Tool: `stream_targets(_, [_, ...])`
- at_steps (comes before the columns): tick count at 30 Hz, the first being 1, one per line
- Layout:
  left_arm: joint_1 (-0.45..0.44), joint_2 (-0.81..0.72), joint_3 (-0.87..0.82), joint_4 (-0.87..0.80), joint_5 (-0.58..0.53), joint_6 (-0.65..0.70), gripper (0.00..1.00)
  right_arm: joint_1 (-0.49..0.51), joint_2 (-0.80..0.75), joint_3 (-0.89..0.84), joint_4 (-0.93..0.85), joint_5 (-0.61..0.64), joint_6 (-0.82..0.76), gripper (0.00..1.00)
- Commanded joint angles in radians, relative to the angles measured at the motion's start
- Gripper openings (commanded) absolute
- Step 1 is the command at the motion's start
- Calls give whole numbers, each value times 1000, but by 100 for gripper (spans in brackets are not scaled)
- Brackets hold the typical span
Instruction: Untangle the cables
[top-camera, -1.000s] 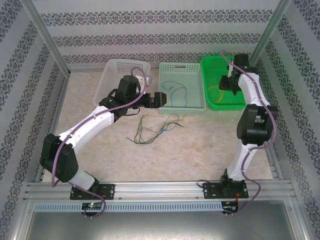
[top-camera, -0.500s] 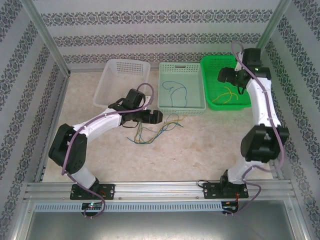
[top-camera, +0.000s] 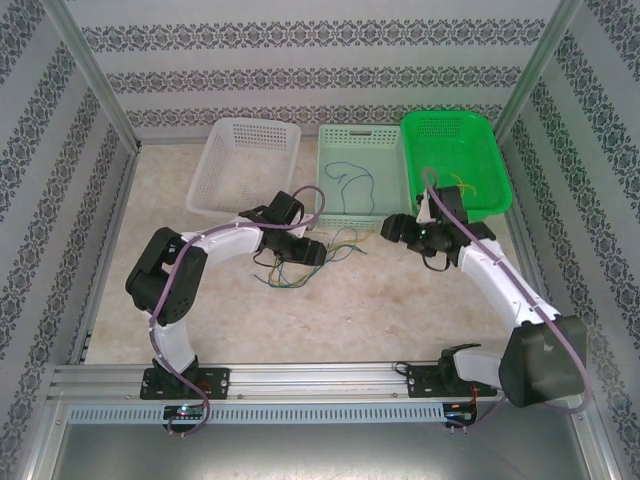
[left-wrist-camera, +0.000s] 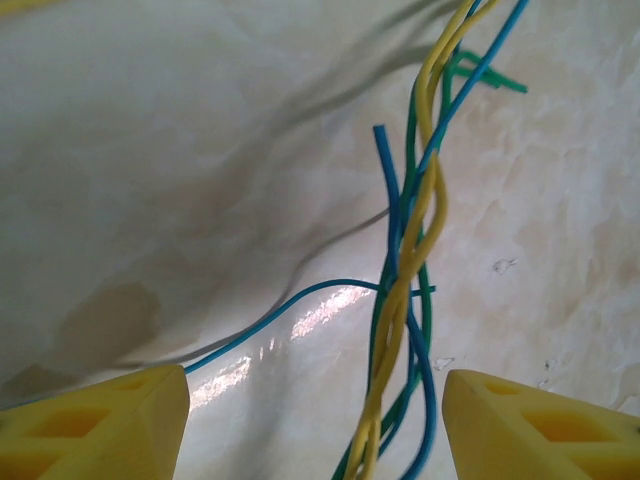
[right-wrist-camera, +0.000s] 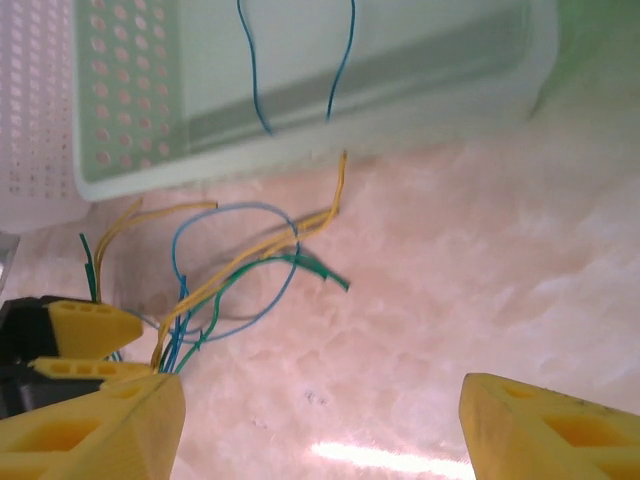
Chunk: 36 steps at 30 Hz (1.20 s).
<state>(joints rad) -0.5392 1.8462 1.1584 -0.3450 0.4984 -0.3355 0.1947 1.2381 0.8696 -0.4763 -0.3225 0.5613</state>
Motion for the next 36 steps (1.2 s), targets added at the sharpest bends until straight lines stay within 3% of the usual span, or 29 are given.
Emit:
stream_targets(1, [-14, 15, 34, -4, 29, 12, 67, 75, -13, -75, 143, 26, 121, 70])
stream_targets(4, [-16, 24, 35, 1, 30, 13, 61, 153, 13, -111, 197, 106, 129, 68])
stream_targets(14, [-17, -42, -65, 74, 28, 39, 14, 292, 145, -84, 268, 283, 58, 66])
stream_targets(19, [-17, -75, -125, 78, 14, 55, 9, 322, 226, 17, 162, 337, -67, 68])
stream_targets(22, [-17, -103, -142, 73, 21, 79, 0, 334, 253, 33, 177, 330, -96, 68])
stream_targets(26, [-18, -159, -161, 66, 7, 128, 2, 357, 282, 63, 185, 312, -148, 66])
stream_targets(27, [-17, -166, -161, 61, -1, 134, 9, 363, 295, 74, 183, 310, -173, 66])
stream_targets(29, [-17, -169, -154, 43, -15, 140, 14, 371, 323, 103, 158, 313, -223, 65])
stream_targets(32, [-17, -163, -144, 17, -24, 141, 31, 372, 373, 157, 98, 335, -262, 63])
stream_targets(34, [-16, -172, -153, 18, -24, 140, 48, 373, 390, 171, 91, 342, -281, 63])
stream_targets(36, [-17, -192, -176, 28, -29, 135, 56, 372, 405, 173, 101, 349, -302, 62])
